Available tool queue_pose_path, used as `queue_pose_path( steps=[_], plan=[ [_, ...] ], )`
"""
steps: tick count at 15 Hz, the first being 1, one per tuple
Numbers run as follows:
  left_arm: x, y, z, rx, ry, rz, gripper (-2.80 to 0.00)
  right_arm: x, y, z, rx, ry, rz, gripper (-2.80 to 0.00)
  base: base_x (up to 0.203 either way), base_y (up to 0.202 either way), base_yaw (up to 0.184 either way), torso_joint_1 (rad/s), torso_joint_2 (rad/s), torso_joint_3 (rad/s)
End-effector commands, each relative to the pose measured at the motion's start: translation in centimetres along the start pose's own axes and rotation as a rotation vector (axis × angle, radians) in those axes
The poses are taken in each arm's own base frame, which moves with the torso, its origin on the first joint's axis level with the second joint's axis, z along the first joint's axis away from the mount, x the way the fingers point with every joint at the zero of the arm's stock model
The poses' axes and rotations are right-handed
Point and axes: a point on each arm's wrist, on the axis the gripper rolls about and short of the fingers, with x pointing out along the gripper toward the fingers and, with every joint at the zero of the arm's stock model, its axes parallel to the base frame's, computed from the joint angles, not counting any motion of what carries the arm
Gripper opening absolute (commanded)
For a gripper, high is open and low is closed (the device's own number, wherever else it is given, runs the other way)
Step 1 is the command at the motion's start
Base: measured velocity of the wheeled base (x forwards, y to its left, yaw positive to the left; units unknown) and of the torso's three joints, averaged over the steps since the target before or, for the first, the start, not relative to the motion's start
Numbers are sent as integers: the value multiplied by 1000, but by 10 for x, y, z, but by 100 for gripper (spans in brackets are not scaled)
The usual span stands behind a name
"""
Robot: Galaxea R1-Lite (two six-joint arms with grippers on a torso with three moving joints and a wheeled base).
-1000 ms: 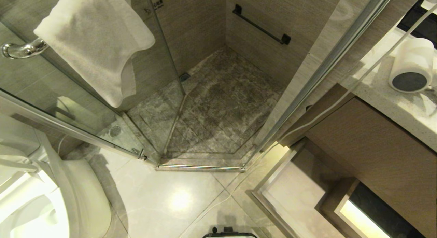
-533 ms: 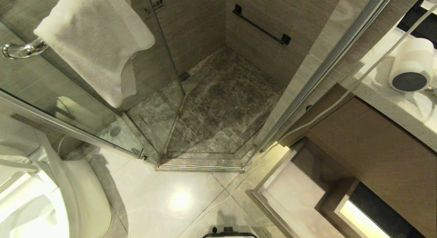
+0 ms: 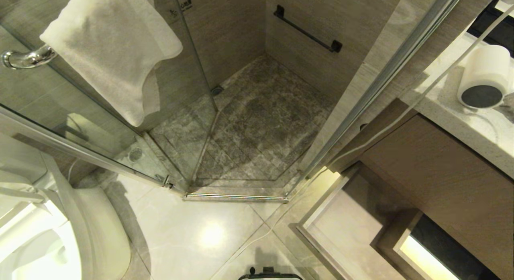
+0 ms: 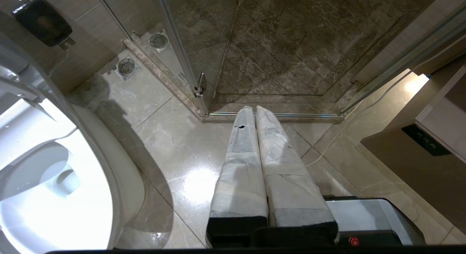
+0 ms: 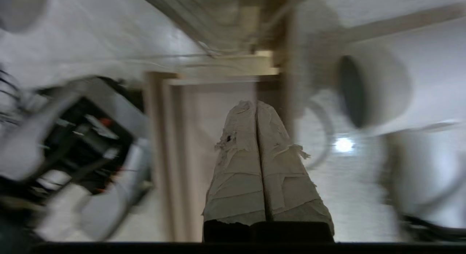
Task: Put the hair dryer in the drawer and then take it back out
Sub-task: Put it into the drawer, then close the drawer
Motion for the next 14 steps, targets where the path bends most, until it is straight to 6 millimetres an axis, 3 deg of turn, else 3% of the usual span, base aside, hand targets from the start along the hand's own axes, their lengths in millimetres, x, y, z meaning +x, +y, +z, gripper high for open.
queue_pose_path(
  steps=[1, 4, 10, 14],
  plan=[
    [0, 0, 0, 0, 3, 0, -280, -7, 26, 5, 102, -28, 60, -280, 0, 0, 0, 0, 0, 0],
    [0, 0, 0, -1, 1, 1, -280, -12, 42, 8, 89, -19, 57, -280, 0, 0, 0, 0, 0, 0],
    [0, 0, 0, -1, 1, 0, -280, -1, 55, 15, 94, -85, 112, -280, 0, 0, 0, 0, 0, 0],
    [0, 0, 0, 0, 1, -1, -280, 3, 70, 13, 128, -73, 9, -280, 0, 0, 0, 0, 0, 0]
  ],
)
